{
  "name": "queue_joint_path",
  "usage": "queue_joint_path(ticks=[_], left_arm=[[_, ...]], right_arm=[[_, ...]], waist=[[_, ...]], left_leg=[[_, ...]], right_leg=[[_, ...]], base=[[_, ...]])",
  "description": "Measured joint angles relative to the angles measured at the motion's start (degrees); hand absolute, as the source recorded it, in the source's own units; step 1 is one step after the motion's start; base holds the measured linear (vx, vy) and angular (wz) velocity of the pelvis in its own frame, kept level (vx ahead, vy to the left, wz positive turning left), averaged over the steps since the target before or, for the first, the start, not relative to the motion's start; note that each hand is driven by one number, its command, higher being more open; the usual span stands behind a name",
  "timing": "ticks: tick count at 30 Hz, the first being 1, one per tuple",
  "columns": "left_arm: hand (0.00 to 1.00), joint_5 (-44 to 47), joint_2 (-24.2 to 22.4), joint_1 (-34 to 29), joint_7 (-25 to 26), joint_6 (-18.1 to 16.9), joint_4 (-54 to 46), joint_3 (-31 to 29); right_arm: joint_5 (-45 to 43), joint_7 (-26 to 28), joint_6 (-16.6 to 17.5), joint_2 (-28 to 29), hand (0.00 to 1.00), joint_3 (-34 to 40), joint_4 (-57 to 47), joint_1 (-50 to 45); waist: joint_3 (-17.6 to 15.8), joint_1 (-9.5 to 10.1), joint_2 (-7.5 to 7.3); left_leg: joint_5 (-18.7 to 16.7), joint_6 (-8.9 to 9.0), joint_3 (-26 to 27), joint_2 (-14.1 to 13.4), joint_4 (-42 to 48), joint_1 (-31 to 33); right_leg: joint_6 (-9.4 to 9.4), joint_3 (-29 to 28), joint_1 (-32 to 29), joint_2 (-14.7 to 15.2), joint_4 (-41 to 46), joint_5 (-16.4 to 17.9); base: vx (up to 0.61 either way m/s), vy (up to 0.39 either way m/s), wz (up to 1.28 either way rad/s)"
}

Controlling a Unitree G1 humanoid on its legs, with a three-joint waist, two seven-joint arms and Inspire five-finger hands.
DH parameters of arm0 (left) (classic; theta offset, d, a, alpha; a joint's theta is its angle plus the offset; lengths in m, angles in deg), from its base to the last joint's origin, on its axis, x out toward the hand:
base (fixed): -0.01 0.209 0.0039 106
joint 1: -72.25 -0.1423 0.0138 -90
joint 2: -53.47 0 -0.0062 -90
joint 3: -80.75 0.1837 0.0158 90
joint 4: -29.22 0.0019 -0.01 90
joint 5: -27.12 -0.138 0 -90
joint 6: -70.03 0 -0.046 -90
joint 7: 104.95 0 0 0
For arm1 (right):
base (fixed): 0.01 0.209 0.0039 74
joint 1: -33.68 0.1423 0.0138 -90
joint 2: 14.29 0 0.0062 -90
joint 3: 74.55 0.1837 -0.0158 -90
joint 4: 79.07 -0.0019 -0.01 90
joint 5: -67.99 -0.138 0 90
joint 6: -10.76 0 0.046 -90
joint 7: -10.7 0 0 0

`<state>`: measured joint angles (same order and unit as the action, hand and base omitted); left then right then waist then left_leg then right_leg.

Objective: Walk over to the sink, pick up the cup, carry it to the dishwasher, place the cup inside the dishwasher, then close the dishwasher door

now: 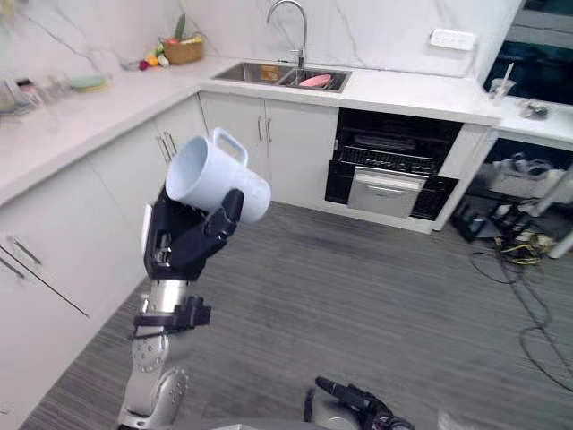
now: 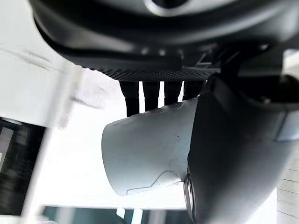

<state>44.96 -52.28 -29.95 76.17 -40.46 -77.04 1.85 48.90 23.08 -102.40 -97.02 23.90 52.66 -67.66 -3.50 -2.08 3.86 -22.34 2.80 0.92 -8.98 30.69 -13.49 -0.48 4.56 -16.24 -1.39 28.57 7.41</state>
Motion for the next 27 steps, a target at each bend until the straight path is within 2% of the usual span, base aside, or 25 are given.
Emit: queue_joint_path(ticks=[2,3,4,5,7,8,9,10,11,12,13,14,15,16,17,19,20,21,22,23,24,25,26,27], left_arm=[[0.00,0.10,-0.44,-0.24,-0.17,-0.06,0.52,0.26],[0.00,0.14,-0.74,-0.59,-0.67,-0.09,0.56,0.46],[0.00,0.15,-0.61,-1.43,-1.33,-0.41,0.57,0.43],[0.00,0.15,-0.44,-1.90,-1.46,-0.74,0.59,0.44],[0.00,0.23,-0.39,-2.84,-1.57,-2.25,0.59,0.05],[0.00,0.25,-0.44,-2.82,-1.53,-3.05,0.55,-1.13],[0.00,0.87,-0.44,-2.81,-1.27,-3.50,0.59,-2.27],[0.00,1.46,-0.41,-2.80,-1.04,-3.54,0.64,-2.43],[0.00,1.83,-0.24,-2.83,-0.84,-3.57,0.96,-2.74],[0.00,1.83,-0.05,-3.05,-0.64,-3.57,1.67,-2.26],[0.00,1.80,-0.08,-3.26,-0.53,-3.58,2.01,-1.80],[0.00,1.68,-0.17,-3.65,-0.51,-3.95,3.17,-0.74],[0.00,1.36,-0.06,-4.48,-0.59,-4.25,4.06,0.65],[0.00,1.30,0.30,-4.60,-1.04,-4.40,4.83,1.05],[0.00,1.35,0.51,-4.62,-1.16,-4.39,5.04,1.53],[0.00,1.45,2.39,-4.25,-1.91,-4.33,5.42,2.88],[0.00,1.45,2.89,-3.83,-2.37,-4.31,5.62,3.10],[0.00,1.46,4.04,-2.02,-3.78,-4.20,6.54,3.77],[0.00,1.46,4.51,-1.01,-4.17,-4.16,7.03,4.16],[0.00,1.48,5.17,0.22,-4.65,-3.77,7.07,4.39],[0.00,1.46,5.85,0.51,-5.26,-2.97,6.13,4.78],[0.00,1.07,6.24,0.51,-5.18,-2.40,5.86,6.19],[0.00,0.65,6.36,0.53,-5.07,-2.21,5.67,6.66],[0.00,-0.10,6.39,0.70,-4.88,-2.04,5.41,7.41]], right_arm=[[-0.01,-0.90,-1.79,-0.10,1.00,0.10,-2.13,-0.21],[0.00,-1.70,-2.62,-0.11,1.00,0.03,-3.10,-0.48],[0.01,-2.19,-3.59,-0.15,1.00,-0.60,-3.47,-0.87],[0.01,-2.21,-3.91,-0.23,1.00,-0.99,-3.66,-0.98],[0.12,-2.21,-4.33,-1.02,1.00,-1.89,-3.39,-1.68],[0.16,-2.13,-4.53,-1.37,1.00,-2.20,-2.01,-1.16],[0.25,-2.06,-4.68,-1.68,1.00,-2.66,0.13,-0.30],[0.24,-2.08,-4.67,-1.76,1.00,-3.01,1.19,0.05],[0.24,-2.19,-4.49,-2.07,1.00,-3.56,2.75,0.86],[0.26,-2.45,-3.96,-2.25,1.00,-3.90,3.79,1.18],[0.26,-2.58,-3.65,-2.35,1.00,-4.03,3.97,1.03],[0.24,-2.59,-3.32,-2.32,1.00,-4.05,4.24,0.47],[0.26,-2.69,-3.26,-1.95,1.00,-4.00,4.44,-0.15],[0.37,-3.12,-3.04,-0.72,1.00,-3.64,5.02,-0.08],[0.50,-3.25,-2.97,-0.44,1.00,-3.41,5.12,-0.20],[0.39,-3.74,-2.81,0.91,1.00,-0.72,6.70,-0.06],[0.08,-3.81,-2.59,1.07,1.00,0.17,7.34,-0.06],[-1.27,-4.28,-1.78,1.30,1.00,1.93,9.25,-0.05],[-1.76,-4.66,-1.29,1.47,1.00,2.76,9.73,0.00],[-2.42,-5.26,-0.83,1.87,1.00,3.83,9.77,0.22],[-2.95,-5.89,0.02,2.42,1.00,5.15,9.49,0.37],[-3.08,-5.77,0.71,2.26,1.00,5.11,9.20,-0.16],[-3.10,-5.56,0.89,2.37,1.00,5.03,9.09,-0.25],[-3.36,-5.07,1.52,3.46,1.00,5.50,7.19,-0.41]], waist=[[-2.26,0.58,0.57],[-2.80,0.97,0.95],[-3.15,1.70,0.52],[-3.18,2.17,0.24],[-2.65,3.43,0.14],[-2.63,3.86,0.10],[-2.51,3.92,-0.20],[-2.55,4.10,-0.46],[-2.78,4.52,-0.85],[-2.91,4.85,-1.06],[-2.90,5.00,-1.04],[-2.88,5.24,-1.02],[-2.54,5.63,-1.47],[-1.97,5.58,-2.96],[-1.94,5.58,-3.36],[-1.46,5.41,-4.72],[-1.22,5.21,-4.85],[-0.71,4.57,-5.11],[-0.69,4.55,-5.29],[-0.83,4.50,-6.10],[-1.07,4.15,-7.44],[-0.84,3.63,-6.58],[-0.91,2.96,-6.43],[-0.67,1.29,-6.01]], left_leg=[[10.81,2.72,-1.48,-3.97,22.33,10.30],[13.92,3.64,-1.25,-5.87,33.25,16.71],[13.47,2.94,1.08,-7.00,38.65,21.54],[13.13,2.68,2.57,-7.17,39.07,23.29],[10.76,1.42,7.84,-7.37,33.49,27.14],[8.97,0.71,11.40,-7.13,24.38,27.89],[8.74,0.63,14.48,-5.48,10.83,27.25],[9.54,0.56,15.71,-4.00,2.85,26.43],[13.37,0.76,16.07,-0.76,-10.53,25.76],[18.00,1.51,14.20,1.48,-16.86,26.13],[19.60,2.02,13.19,2.12,-18.69,26.30],[23.97,1.48,11.85,2.34,-20.19,26.08],[28.54,-2.55,11.61,2.37,-19.25,25.19],[27.06,-3.30,12.20,3.60,-17.49,25.00],[25.55,-3.67,12.36,3.77,-16.46,25.08],[20.24,-4.22,12.91,4.51,-11.60,25.03],[19.04,-4.37,12.75,4.81,-10.79,24.66],[16.58,-4.67,12.22,5.99,-10.32,22.74],[15.63,-4.82,12.31,6.56,-10.64,21.70],[14.18,-4.79,12.76,7.84,-10.99,19.93],[12.71,-5.28,13.94,9.56,-12.87,16.56],[12.29,-5.83,14.55,10.02,-15.81,12.70],[11.95,-5.89,14.55,9.86,-16.69,11.17],[11.52,-5.99,14.59,8.94,-18.06,8.92]], right_leg=[[1.85,2.18,4.83,-2.16,-2.17,2.13],[2.65,3.14,8.23,-3.13,-4.52,2.68],[2.98,3.69,12.05,-3.61,-7.69,2.87],[3.04,3.78,13.88,-3.62,-9.33,2.91],[2.28,3.68,18.21,-3.39,-13.87,2.38],[2.02,3.63,20.57,-2.99,-16.05,1.92],[0.95,3.55,22.43,-2.24,-17.75,1.63],[0.54,3.23,23.16,-1.52,-18.56,1.63],[-0.30,2.70,24.66,-0.07,-20.14,1.92],[-1.51,2.00,26.24,1.07,-21.15,2.65],[-2.35,1.70,26.86,1.31,-21.24,3.17],[-3.96,1.13,28.71,1.47,-21.29,4.33],[-5.26,0.14,30.29,1.92,-21.14,5.42],[-5.91,-0.30,30.36,3.63,-20.26,6.28],[-5.95,-0.72,30.25,4.02,-19.56,6.30],[-5.95,-1.83,30.24,5.56,-15.78,6.29],[-5.95,-1.78,30.14,5.85,-14.04,6.29],[-5.95,-1.69,28.26,6.85,-6.02,6.29],[-5.97,-1.80,26.46,7.53,-0.60,6.16],[-5.78,-1.91,22.16,9.30,9.71,4.50],[-2.68,-1.99,16.23,11.61,22.38,-2.64],[-1.23,-3.97,11.54,11.63,30.92,-9.52],[-1.17,-4.71,9.43,10.75,33.76,-8.16],[-1.23,-4.36,5.22,8.75,35.46,-3.08]], base=[[0.32,-0.244,0.33],[0.37,-0.235,0.41],[0.43,-0.275,0.36],[0.37,-0.222,0.23],[0.36,-0.136,0.12],[0.53,-0.086,0.08],[0.54,-0.053,0.02],[0.45,0.016,-0.09],[0.42,0.048,-0.20],[0.41,0.065,-0.21],[0.40,0.106,-0.23],[0.42,0.166,-0.28],[0.52,0.229,-0.24],[0.44,0.196,-0.19],[0.43,0.181,-0.09],[0.39,0.170,-0.06],[0.43,0.205,0.17],[0.28,0.136,0.21],[0.31,0.165,0.14],[0.21,0.125,-0.15],[0.32,0.183,-0.32],[0.29,0.146,-0.31],[0.30,0.120,-0.17],[0.36,0.080,-0.07]])
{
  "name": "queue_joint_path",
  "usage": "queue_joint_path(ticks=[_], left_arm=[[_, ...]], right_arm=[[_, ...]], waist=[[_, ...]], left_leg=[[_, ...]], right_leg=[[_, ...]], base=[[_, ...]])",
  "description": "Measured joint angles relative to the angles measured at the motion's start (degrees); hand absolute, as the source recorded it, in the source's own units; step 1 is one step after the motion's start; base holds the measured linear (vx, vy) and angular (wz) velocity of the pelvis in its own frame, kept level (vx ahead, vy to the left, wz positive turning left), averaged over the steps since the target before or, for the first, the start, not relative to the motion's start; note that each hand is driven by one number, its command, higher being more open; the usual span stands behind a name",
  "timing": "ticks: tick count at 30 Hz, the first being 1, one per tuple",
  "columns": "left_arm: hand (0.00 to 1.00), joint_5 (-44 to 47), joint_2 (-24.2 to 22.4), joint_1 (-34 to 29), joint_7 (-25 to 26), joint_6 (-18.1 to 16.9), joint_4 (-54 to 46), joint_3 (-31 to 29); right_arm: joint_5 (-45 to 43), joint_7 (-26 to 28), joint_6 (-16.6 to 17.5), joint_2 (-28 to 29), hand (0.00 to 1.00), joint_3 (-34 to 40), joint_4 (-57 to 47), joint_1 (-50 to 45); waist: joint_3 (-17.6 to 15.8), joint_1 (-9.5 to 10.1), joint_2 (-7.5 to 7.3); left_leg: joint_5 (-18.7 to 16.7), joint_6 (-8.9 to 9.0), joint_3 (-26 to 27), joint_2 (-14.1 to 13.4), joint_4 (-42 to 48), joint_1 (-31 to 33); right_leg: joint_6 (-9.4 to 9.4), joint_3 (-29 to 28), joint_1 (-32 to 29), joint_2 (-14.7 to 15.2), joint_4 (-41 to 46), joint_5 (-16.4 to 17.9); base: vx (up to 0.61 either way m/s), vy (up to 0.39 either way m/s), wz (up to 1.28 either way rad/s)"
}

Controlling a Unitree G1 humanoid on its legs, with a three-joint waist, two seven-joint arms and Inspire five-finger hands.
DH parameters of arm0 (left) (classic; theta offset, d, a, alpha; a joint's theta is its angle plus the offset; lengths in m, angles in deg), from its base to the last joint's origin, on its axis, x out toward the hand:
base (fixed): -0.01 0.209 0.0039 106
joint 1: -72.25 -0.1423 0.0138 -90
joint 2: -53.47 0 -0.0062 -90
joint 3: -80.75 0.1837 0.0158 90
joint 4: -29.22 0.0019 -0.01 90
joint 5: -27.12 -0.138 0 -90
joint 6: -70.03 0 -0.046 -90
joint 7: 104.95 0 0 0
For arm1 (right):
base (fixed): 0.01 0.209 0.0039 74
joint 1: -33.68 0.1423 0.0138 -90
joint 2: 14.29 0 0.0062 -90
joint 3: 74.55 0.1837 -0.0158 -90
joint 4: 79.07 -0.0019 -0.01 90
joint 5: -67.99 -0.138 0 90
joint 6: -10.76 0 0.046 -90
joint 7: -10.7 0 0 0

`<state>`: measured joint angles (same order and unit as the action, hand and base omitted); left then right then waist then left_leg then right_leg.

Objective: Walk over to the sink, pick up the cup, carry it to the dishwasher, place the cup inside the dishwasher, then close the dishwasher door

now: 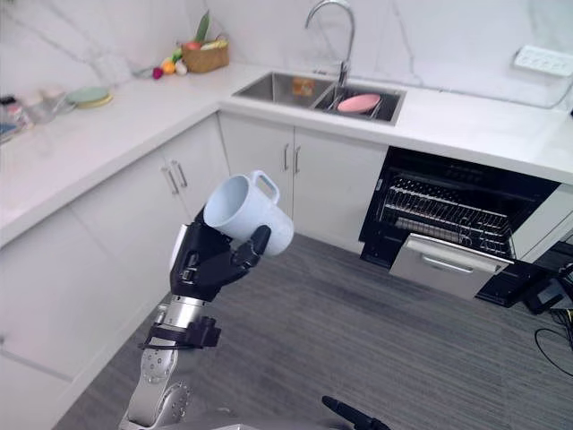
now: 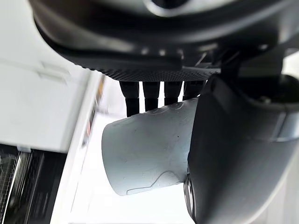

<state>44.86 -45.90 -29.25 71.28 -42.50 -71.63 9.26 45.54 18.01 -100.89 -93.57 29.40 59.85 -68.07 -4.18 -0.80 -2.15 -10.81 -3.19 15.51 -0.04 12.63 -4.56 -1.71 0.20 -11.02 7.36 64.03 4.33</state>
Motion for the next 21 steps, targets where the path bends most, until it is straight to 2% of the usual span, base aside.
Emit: queue_joint_path(ticks=[1,2,3,4,5,6,7,8,9,10,11,12,13,14,15,17,18,19,20,21], left_arm=[[0.00,-0.16,0.07,0.74,0.11,0.61,-0.04,0.74],[0.00,0.00,0.15,1.31,0.08,1.21,-0.06,1.16],[0.00,0.34,0.29,2.48,-0.04,2.39,-0.09,1.64],[0.00,0.34,0.27,2.96,-0.11,2.92,-0.09,1.68],[0.00,0.36,0.09,3.89,-0.17,3.66,-0.14,1.69],[0.00,0.45,-0.04,4.25,-0.17,3.74,-0.24,1.60],[0.00,0.67,-0.10,4.23,-0.19,3.80,-0.61,1.56],[0.00,0.62,-0.56,3.64,-0.42,3.61,-1.25,0.96],[0.00,0.59,-2.53,2.65,-0.31,3.52,-1.21,0.50],[0.00,0.51,-2.94,2.34,-0.30,3.46,-1.20,0.59],[0.00,0.44,-3.03,2.07,-0.32,3.40,-1.21,1.01],[0.00,0.49,-2.89,2.04,-0.57,3.14,-1.22,1.29],[0.00,0.51,-3.02,1.95,-0.76,2.91,-1.22,1.55],[0.00,0.63,-3.35,1.75,-1.39,2.40,-1.26,1.63],[0.00,0.80,-3.60,1.06,-2.84,1.63,-1.78,1.58],[0.00,1.28,-3.31,0.07,-4.53,0.80,-2.53,1.55],[0.00,1.59,-3.35,-0.17,-5.95,0.10,-2.59,1.57],[0.00,2.67,-3.37,-0.17,-7.25,-0.30,-2.72,1.54],[0.00,3.56,-3.38,-0.21,-7.68,-0.35,-2.83,1.49],[0.00,5.26,-3.58,-0.29,-7.86,-0.59,-3.00,1.27]], right_arm=[[-0.06,0.67,0.24,0.63,1.00,-0.30,-2.01,-0.29],[-0.12,0.65,0.32,0.75,1.00,-0.55,-2.59,-0.55],[-0.34,0.23,0.58,0.88,1.00,-0.59,-3.13,-0.54],[-0.36,-0.21,0.63,1.03,1.00,-0.59,-3.58,-0.55],[-0.06,-1.28,0.57,1.27,1.00,-0.63,-4.49,-0.61],[0.18,-1.90,0.53,1.35,1.00,-0.85,-4.98,-1.10],[0.52,-2.61,0.57,1.60,1.00,-1.14,-5.23,-1.99],[1.20,-3.74,0.93,2.06,1.00,-1.68,-5.57,-2.82],[1.47,-4.23,1.08,0.06,1.00,-2.18,-5.70,-1.99],[1.88,-5.24,1.45,-0.58,1.00,-3.02,-5.88,-1.80],[2.14,-7.49,1.76,-0.85,1.00,-3.61,-6.01,-1.43],[1.75,-10.27,2.01,-0.65,1.00,-3.60,-6.74,-1.41],[1.74,-11.57,2.11,-0.65,1.00,-3.59,-7.55,-1.51],[1.13,-14.11,2.28,-0.64,1.00,-3.58,-9.47,-2.28],[0.15,-18.18,3.02,-0.39,1.00,-4.09,-11.86,-3.22],[-1.54,-22.00,3.79,0.26,1.00,-5.28,-13.73,-3.47],[-3.16,-23.94,4.55,1.01,1.00,-5.42,-16.01,-3.89],[-5.40,-25.91,6.00,1.74,1.00,-5.60,-17.90,-3.83],[-6.25,-26.84,6.98,2.07,1.00,-5.75,-18.57,-3.55],[-7.24,-29.43,9.66,2.80,1.00,-6.30,-19.95,-1.62]], waist=[[0.10,-0.92,0.20],[0.10,-1.23,0.21],[0.04,-1.55,0.36],[-0.02,-1.78,0.45],[-0.03,-1.99,0.46],[0.00,-1.99,0.40],[0.18,-1.97,-0.07],[1.13,-1.88,-1.51],[0.84,-1.68,1.52],[0.86,-1.61,2.22],[0.46,-1.50,2.67],[-0.46,-1.32,3.15],[-0.99,-1.08,3.68],[-1.66,-0.56,4.54],[-2.28,0.17,4.92],[-2.43,0.42,4.91],[-2.37,1.12,4.76],[-2.30,1.70,4.63],[-2.23,1.87,4.66],[-2.04,1.89,4.53]], left_leg=[[-0.29,0.89,0.52,-1.40,-0.58,-1.71],[-0.63,1.20,0.91,-1.96,-0.86,-2.63],[-1.02,1.90,1.45,-3.09,-1.90,-4.98],[-1.21,2.23,1.54,-3.54,-2.30,-5.97],[-2.01,3.55,1.63,-4.40,-2.28,-7.51],[-3.02,4.79,1.60,-4.64,-2.01,-8.65],[-4.29,5.80,1.33,-4.28,-1.34,-9.73],[-6.87,6.71,0.63,-3.35,0.37,-10.74],[-9.35,7.64,0.72,-6.04,2.74,-11.36],[-9.65,7.89,0.76,-6.84,4.14,-11.16],[-9.62,7.88,0.15,-8.28,9.62,-9.66],[-8.73,7.69,-1.76,-11.10,21.17,-5.80],[-6.82,7.67,-3.12,-12.81,28.44,-3.11],[-0.87,7.05,-5.79,-14.89,39.44,1.84],[6.51,6.85,-9.48,-16.76,53.74,9.82],[5.45,5.90,-10.04,-17.54,59.08,15.66],[3.16,5.41,-8.75,-17.51,56.62,18.10],[0.29,5.20,-6.44,-17.34,50.28,19.11],[-1.01,5.07,-5.57,-17.06,46.07,19.06],[-2.85,5.29,-4.91,-15.00,32.42,17.90]], right_leg=[[-0.60,2.20,-3.45,-1.49,-2.79,4.22],[-0.65,3.94,-4.61,-1.86,-5.32,5.68],[-0.59,7.56,-6.34,-2.33,-11.98,7.38],[-0.50,8.99,-6.57,-2.67,-16.05,7.45],[-0.39,10.32,-6.57,-3.59,-24.94,6.98],[0.05,10.46,-5.89,-4.31,-31.01,5.05],[0.76,10.40,-4.95,-4.59,-36.94,-0.72],[5.25,9.32,-4.18,-4.16,-38.30,-3.65],[5.45,9.29,-2.99,-6.47,-38.56,-1.09],[5.72,9.20,-2.61,-7.34,-38.95,-0.06],[5.58,9.27,-1.45,-8.55,-39.36,1.79],[6.74,9.56,0.95,-10.21,-40.43,3.15],[7.10,9.52,2.36,-11.35,-41.19,3.48],[7.79,9.24,4.20,-12.94,-41.88,4.07],[8.80,7.94,6.15,-14.77,-42.12,5.38],[9.23,6.39,8.17,-15.77,-43.39,6.08],[9.26,4.60,9.99,-15.98,-45.30,6.09],[9.46,2.03,11.47,-15.97,-46.74,6.05],[9.99,0.70,12.34,-15.92,-47.35,5.78],[9.30,-3.12,13.60,-15.67,-48.35,5.39]], base=[[0.36,0.057,-0.11],[0.40,0.013,-0.23],[0.32,-0.013,-0.21],[0.43,-0.047,-0.19],[0.36,-0.060,-0.10],[0.46,-0.103,-0.06],[0.48,-0.133,-0.04],[0.58,-0.184,-0.20],[0.47,-0.157,-0.27],[0.40,-0.155,-0.31],[0.33,-0.164,-0.14],[0.31,-0.179,-0.13],[0.28,-0.191,-0.19],[0.33,-0.163,-0.44],[0.32,-0.135,-0.49],[0.28,-0.057,-0.54],[0.32,-0.022,-0.81],[0.34,0.001,-0.84],[0.41,0.099,-1.13],[0.42,0.134,-1.04]])
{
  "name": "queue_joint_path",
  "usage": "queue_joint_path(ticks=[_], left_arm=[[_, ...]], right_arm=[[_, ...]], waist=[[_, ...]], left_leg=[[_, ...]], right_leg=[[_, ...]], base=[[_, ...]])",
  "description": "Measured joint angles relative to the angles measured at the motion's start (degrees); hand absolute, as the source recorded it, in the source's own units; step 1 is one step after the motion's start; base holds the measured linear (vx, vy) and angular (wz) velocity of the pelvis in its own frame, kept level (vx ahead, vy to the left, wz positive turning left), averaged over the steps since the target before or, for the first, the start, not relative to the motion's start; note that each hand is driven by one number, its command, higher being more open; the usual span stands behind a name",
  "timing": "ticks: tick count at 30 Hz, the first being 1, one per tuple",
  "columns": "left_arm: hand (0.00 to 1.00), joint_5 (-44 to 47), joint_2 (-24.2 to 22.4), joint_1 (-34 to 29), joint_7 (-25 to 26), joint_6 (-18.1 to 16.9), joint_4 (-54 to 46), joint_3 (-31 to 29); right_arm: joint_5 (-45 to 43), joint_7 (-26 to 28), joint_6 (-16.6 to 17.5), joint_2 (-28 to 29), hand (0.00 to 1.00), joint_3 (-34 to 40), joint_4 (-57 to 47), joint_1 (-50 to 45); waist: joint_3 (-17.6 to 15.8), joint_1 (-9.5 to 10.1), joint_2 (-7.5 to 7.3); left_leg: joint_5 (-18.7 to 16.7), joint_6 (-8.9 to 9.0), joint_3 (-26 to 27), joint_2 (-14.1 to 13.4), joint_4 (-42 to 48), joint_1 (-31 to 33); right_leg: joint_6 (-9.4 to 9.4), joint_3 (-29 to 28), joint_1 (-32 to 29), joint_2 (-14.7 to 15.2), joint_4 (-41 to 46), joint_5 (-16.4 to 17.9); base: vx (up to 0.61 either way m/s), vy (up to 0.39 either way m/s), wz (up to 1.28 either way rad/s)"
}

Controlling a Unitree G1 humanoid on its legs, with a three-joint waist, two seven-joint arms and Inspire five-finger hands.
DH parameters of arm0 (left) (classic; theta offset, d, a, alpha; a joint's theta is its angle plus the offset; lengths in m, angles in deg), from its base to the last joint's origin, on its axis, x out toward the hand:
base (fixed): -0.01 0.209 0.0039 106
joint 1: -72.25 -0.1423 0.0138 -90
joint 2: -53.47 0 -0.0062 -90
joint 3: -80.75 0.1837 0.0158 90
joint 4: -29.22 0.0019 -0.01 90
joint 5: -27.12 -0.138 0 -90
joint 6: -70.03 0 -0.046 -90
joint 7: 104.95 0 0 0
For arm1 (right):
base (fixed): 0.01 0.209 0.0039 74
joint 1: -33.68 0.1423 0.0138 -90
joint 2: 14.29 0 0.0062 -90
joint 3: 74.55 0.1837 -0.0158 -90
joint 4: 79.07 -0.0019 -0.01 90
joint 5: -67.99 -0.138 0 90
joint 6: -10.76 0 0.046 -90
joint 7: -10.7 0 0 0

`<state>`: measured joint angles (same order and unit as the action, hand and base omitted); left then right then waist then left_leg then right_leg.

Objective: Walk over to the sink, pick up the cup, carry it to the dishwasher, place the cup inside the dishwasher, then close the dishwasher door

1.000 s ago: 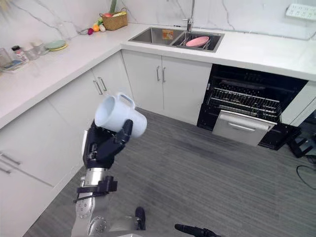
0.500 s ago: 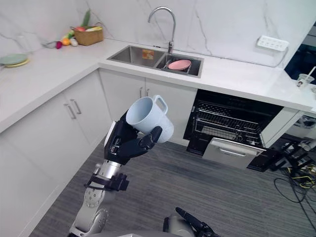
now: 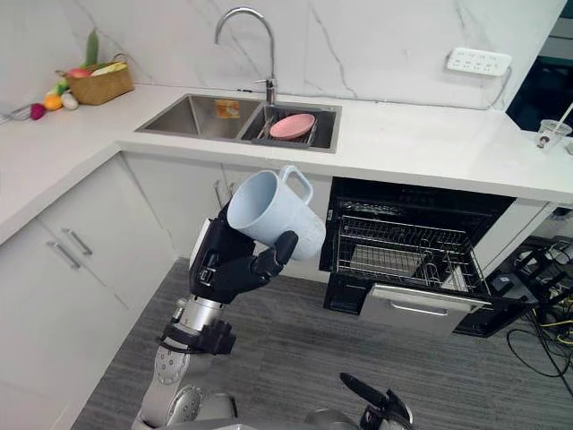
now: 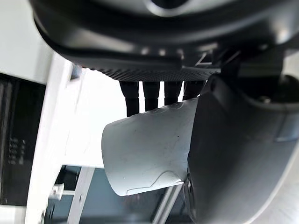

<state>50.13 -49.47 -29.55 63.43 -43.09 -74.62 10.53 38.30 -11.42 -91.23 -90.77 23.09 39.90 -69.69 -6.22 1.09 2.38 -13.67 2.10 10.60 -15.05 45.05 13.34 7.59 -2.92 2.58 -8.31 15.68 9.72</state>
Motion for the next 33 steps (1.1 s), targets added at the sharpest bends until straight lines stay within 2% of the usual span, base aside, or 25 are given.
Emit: queue_joint_path(ticks=[1,2,3,4,5,6,7,8,9,10,11,12,13,14,15,16,17,18,19,20,21,22,25,28,33], left_arm=[[0.00,0.63,-0.14,-0.05,0.07,-0.13,-0.06,0.05],[0.00,0.66,-0.17,-0.16,0.95,-0.65,-0.12,0.22],[0.00,0.29,0.00,-0.21,3.32,-1.09,-0.24,0.98],[0.00,-0.04,0.08,-0.42,4.38,-1.10,-0.24,1.24],[0.00,-0.93,0.56,-0.97,6.89,-1.09,-0.22,2.50],[0.00,-1.70,1.18,-1.45,7.87,-1.09,-0.24,3.40],[0.00,-2.04,1.60,-1.56,8.05,-0.83,-0.14,3.90],[0.00,-2.24,2.15,-1.56,8.08,-0.76,-0.15,4.00],[0.00,-1.80,3.39,-1.17,7.80,-0.75,0.01,3.75],[0.00,-1.46,3.90,-1.12,7.70,-0.75,0.00,3.12],[0.00,-0.10,4.89,-1.14,7.54,-0.89,0.12,1.22],[0.00,0.67,5.45,-1.12,7.65,-1.20,0.14,-1.42],[0.00,0.69,5.45,-1.13,7.88,-1.58,0.16,-2.41],[0.00,0.61,5.44,-1.30,8.52,-2.31,0.16,-3.45],[0.00,0.61,5.45,-2.16,10.13,-3.30,0.08,-4.83],[0.00,0.61,5.50,-2.25,10.65,-3.26,0.09,-5.23],[0.00,0.57,5.52,-2.27,11.41,-2.83,0.14,-5.79],[0.00,0.59,5.26,-2.30,11.81,-2.41,0.71,-6.08],[0.00,0.58,5.03,-2.35,12.04,-1.88,0.98,-6.09],[0.00,0.44,5.02,-2.21,12.54,-1.15,1.21,-6.20],[0.00,0.08,4.99,-1.89,12.85,-0.87,1.56,-5.97],[0.00,-1.26,4.19,-0.66,13.50,-0.11,3.52,-5.25],[0.00,-5.16,3.41,0.30,15.58,1.73,5.08,-4.52],[0.00,-9.80,3.65,0.42,20.29,1.82,5.21,-6.00],[0.00,-17.56,3.70,0.42,27.95,2.02,5.57,-8.69]], right_arm=[[0.01,-1.01,0.96,0.12,1.00,-0.32,-0.87,0.97],[0.05,-2.27,2.55,0.23,1.00,-0.71,-2.21,2.65],[0.31,-4.18,5.36,0.23,1.00,-0.95,-5.45,5.15],[0.66,-4.72,6.13,0.21,1.00,-0.94,-6.90,5.90],[1.01,-5.70,7.41,0.20,1.00,-0.85,-11.07,6.13],[2.31,-6.35,8.64,0.46,1.00,-0.73,-13.47,6.15],[3.11,-6.53,9.08,0.55,1.00,-0.76,-14.89,5.90],[4.89,-6.45,10.11,0.53,1.00,0.16,-18.00,4.69],[10.86,-3.93,22.32,1.84,1.00,1.94,-16.38,2.69],[12.89,-2.81,27.94,2.66,1.00,3.67,-16.44,1.68],[14.01,-3.00,26.66,3.25,1.00,7.32,-21.35,0.14],[14.18,-2.53,27.56,2.98,1.00,10.66,-22.78,0.06],[14.18,-2.26,28.16,2.73,1.00,12.09,-23.38,-0.25],[14.21,-1.58,28.59,2.58,1.00,14.05,-24.81,-0.84],[14.25,-0.26,28.30,2.61,1.00,15.39,-27.79,-1.01],[14.26,0.47,27.92,2.82,1.00,15.36,-29.79,-1.29],[14.46,1.81,27.66,3.11,1.00,14.27,-33.48,-2.17],[14.95,3.67,26.93,3.23,1.00,12.63,-36.85,-2.88],[15.47,4.51,26.49,3.15,1.00,11.54,-37.96,-2.84],[15.64,6.14,25.86,2.78,1.00,8.78,-39.79,-2.68],[15.73,6.99,25.60,2.54,1.00,7.47,-40.54,-2.62],[15.76,8.61,25.47,2.01,1.00,5.79,-41.13,-2.31],[15.65,12.05,23.65,1.95,1.00,3.42,-41.20,-0.97],[11.77,19.46,23.07,0.40,1.00,2.37,-41.26,2.45],[5.99,28.05,22.34,-1.03,1.00,-0.62,-44.48,4.19]], waist=[[0.09,0.03,-0.05],[0.28,0.29,-0.24],[0.46,1.11,-0.24],[0.66,1.32,-0.31],[1.61,1.38,-0.31],[2.79,1.16,-0.44],[3.21,0.38,-1.44],[3.70,-0.30,-1.89],[4.08,-0.28,-2.48],[4.08,-0.30,-2.50],[3.93,-0.89,-2.75],[3.57,-1.03,-3.38],[3.52,-1.09,-3.63],[3.69,-1.31,-3.88],[4.08,-3.37,-4.01],[4.12,-4.29,-4.10],[4.35,-5.31,-4.92],[4.59,-5.29,-5.50],[4.74,-5.21,-5.25],[4.72,-5.11,-5.22],[4.67,-5.14,-5.24],[4.26,-5.24,-4.23],[3.99,-5.20,-3.54],[3.82,-4.76,-3.41],[3.71,-3.57,-3.34]], left_leg=[[-0.04,0.01,-0.86,1.33,-6.17,-0.47],[0.45,0.71,-4.12,3.58,-15.80,-1.05],[3.45,2.88,-11.20,6.54,-26.75,-1.14],[5.24,3.41,-12.86,7.29,-28.25,-1.19],[9.12,3.18,-14.55,8.48,-29.03,-1.90],[10.67,3.00,-13.30,9.17,-28.30,-3.14],[9.73,2.14,-11.90,9.79,-27.05,-3.45],[6.97,1.12,-9.71,9.91,-24.85,-3.95],[4.91,0.19,-7.04,10.18,-23.61,-4.99],[3.81,-0.20,-5.56,10.21,-23.67,-6.05],[2.09,-0.92,-2.55,10.43,-24.52,-9.08],[1.02,-1.39,1.19,10.66,-26.50,-13.22],[0.69,-1.66,3.01,10.74,-27.75,-15.12],[0.44,-1.90,5.42,11.04,-29.59,-17.40],[0.43,-1.93,8.04,11.18,-31.87,-19.92],[0.43,-1.93,8.80,11.15,-32.20,-20.37],[0.42,-1.93,9.92,11.40,-32.26,-20.74],[0.31,-1.95,9.91,11.53,-32.03,-20.85],[0.31,-1.94,9.70,11.04,-31.90,-20.85],[-0.11,-1.38,8.90,10.25,-30.18,-20.25],[-0.51,-0.78,8.36,9.95,-28.47,-19.57],[-1.31,-0.05,5.85,9.59,-29.99,-19.36],[-0.58,-0.12,3.76,9.62,-33.84,-20.69],[-0.17,-0.81,3.76,10.63,-34.29,-19.84],[0.00,-1.09,3.44,11.99,-34.86,-19.83]], right_leg=[[-0.13,-1.82,0.27,0.10,-0.15,-0.01],[-0.26,-5.17,0.38,0.30,-0.61,0.03],[-1.09,-10.98,0.42,0.49,-0.81,0.86],[-1.71,-13.18,0.52,0.62,-0.56,1.43],[-3.20,-16.71,0.84,1.10,0.59,3.15],[-4.45,-18.48,0.95,1.86,1.91,4.65],[-5.29,-19.05,0.71,2.82,2.63,5.21],[-6.64,-18.92,0.48,3.69,4.04,5.32],[-7.53,-18.79,0.12,4.48,6.34,5.75],[-8.71,-18.03,-0.17,4.81,8.10,5.93],[-12.26,-14.11,-2.01,5.93,13.73,6.16],[-15.83,-8.62,-5.50,7.68,21.69,5.26],[-16.64,-5.87,-7.23,8.97,25.41,4.78],[-16.34,-1.72,-9.59,11.28,29.79,4.79],[-15.32,5.54,-12.38,15.42,31.31,4.99],[-15.19,8.08,-12.92,16.81,29.95,5.01],[-13.27,12.03,-13.63,18.39,23.70,2.83],[-11.52,15.18,-12.32,18.45,17.37,1.19],[-11.26,16.34,-10.95,17.96,14.17,1.00],[-10.27,17.59,-7.80,16.52,6.87,0.38],[-10.05,17.62,-6.49,15.95,3.67,0.25],[-9.63,17.76,-5.20,15.01,1.33,-1.18],[-10.66,17.14,-3.03,13.94,-2.91,-3.23],[-11.80,17.14,-0.38,13.76,-11.19,-8.10],[-12.85,17.48,1.46,14.49,-15.40,-10.22]], base=[[0.51,0.217,-1.39],[0.41,0.246,-1.86],[0.47,0.330,-1.97],[0.49,0.379,-2.08],[0.42,0.343,-1.45],[0.36,0.292,-1.22],[0.32,0.286,-0.89],[0.36,0.355,-0.87],[0.33,0.338,-0.92],[0.29,0.300,-1.06],[0.24,0.242,-1.31],[0.22,0.249,-1.38],[0.14,0.184,-1.29],[0.13,0.209,-1.14],[0.12,0.167,-0.99],[0.17,0.152,-0.92],[0.17,0.022,-0.88],[0.18,-0.018,-0.99],[0.16,-0.077,-1.13],[0.11,-0.083,-0.86],[0.08,-0.114,-0.77],[0.01,-0.059,-0.37],[0.01,0.048,-0.17],[0.00,0.123,0.00],[0.00,0.065,0.04]])
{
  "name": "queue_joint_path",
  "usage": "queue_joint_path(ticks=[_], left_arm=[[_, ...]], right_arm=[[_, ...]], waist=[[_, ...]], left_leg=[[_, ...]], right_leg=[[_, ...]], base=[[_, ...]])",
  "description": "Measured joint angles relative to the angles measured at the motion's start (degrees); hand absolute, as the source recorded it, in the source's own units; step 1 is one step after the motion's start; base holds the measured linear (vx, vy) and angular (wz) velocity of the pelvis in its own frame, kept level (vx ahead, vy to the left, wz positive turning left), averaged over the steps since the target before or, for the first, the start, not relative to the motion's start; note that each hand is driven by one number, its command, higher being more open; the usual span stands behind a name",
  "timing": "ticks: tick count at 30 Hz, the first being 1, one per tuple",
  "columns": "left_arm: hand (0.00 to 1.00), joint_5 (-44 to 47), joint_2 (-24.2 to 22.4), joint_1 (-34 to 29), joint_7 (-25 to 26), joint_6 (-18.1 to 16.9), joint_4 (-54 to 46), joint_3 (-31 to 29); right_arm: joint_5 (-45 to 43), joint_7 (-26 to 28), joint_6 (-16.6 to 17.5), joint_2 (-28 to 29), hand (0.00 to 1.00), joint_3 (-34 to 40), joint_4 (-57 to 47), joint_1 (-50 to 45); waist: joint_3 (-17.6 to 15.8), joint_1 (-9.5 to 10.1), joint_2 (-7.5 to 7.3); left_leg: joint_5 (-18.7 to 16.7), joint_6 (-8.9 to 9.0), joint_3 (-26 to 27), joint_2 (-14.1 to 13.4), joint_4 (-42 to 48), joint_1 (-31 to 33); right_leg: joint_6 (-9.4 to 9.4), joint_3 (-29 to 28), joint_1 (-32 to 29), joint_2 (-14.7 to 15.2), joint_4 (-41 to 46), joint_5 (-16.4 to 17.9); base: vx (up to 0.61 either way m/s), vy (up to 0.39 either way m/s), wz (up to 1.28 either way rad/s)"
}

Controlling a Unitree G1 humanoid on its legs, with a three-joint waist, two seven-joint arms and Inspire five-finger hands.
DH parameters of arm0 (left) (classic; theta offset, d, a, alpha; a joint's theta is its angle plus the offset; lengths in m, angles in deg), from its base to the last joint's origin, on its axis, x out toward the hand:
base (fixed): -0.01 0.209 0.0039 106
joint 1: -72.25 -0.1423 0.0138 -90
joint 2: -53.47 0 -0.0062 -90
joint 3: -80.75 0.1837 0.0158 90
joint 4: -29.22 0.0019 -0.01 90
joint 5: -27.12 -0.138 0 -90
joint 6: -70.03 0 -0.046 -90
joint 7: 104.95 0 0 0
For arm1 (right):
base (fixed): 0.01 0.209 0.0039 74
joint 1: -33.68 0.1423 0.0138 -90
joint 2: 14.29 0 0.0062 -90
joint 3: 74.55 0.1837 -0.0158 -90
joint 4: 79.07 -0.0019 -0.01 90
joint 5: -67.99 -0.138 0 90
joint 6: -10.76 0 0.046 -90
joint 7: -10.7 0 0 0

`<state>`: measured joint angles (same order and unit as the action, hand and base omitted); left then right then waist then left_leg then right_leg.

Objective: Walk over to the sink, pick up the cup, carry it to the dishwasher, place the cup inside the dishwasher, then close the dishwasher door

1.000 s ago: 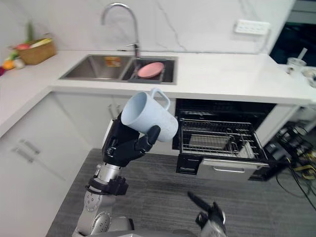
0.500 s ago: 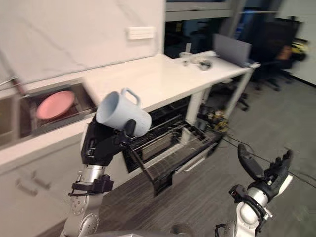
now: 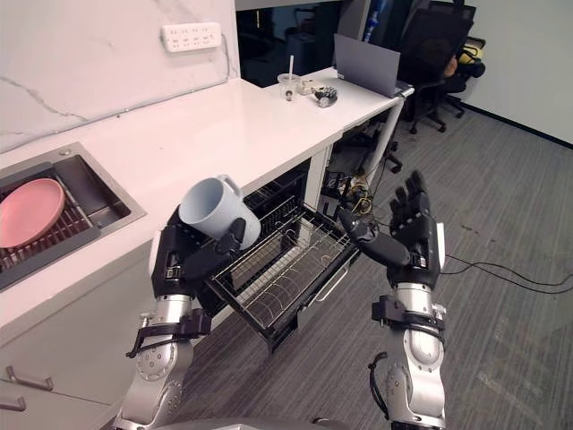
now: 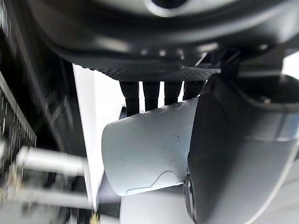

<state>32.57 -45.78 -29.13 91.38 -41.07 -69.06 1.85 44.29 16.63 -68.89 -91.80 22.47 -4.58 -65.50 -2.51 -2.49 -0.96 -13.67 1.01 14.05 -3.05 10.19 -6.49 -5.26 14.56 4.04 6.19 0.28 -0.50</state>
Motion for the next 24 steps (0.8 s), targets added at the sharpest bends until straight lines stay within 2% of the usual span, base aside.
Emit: queue_joint_path(ticks=[2,12,19,24], left_arm=[[0.00,-4.55,0.03,0.01,2.73,0.08,0.00,0.01],[0.00,-20.54,0.93,2.94,8.14,1.38,2.09,2.86],[0.00,-26.44,1.47,3.11,8.70,1.44,2.07,4.55],[0.00,-31.02,2.13,3.50,8.66,1.42,1.24,7.34]], right_arm=[[-1.13,3.67,-0.04,-0.42,1.00,-1.69,-1.38,0.07],[-3.86,10.11,-1.46,-3.48,1.00,-6.65,-3.69,3.07],[-3.05,11.18,-4.20,-5.19,1.00,-12.11,-3.92,4.23],[2.84,9.75,-7.19,-5.80,1.00,-15.80,-3.91,4.30]], waist=[[-0.01,0.02,0.02],[-0.33,-0.63,0.64],[-0.41,-0.49,1.90],[0.18,-0.42,2.83]], left_leg=[[0.01,-0.02,-0.12,0.15,-0.34,0.00],[0.98,-0.24,-1.01,1.18,-2.13,-0.19],[1.01,-0.27,-2.03,1.86,-2.15,-0.15],[1.01,-0.27,-2.44,2.08,-2.14,-0.10]], right_leg=[[-0.06,0.16,0.25,0.03,-0.74,-0.25],[-0.41,1.33,1.33,0.48,-3.34,-1.25],[-0.69,2.28,2.11,1.15,-4.04,-1.42],[-0.76,2.82,2.40,1.37,-4.17,-1.47]], base=[[0.01,0.009,0.03],[0.00,-0.003,0.04],[-0.02,-0.011,0.08],[-0.01,-0.032,0.05]])
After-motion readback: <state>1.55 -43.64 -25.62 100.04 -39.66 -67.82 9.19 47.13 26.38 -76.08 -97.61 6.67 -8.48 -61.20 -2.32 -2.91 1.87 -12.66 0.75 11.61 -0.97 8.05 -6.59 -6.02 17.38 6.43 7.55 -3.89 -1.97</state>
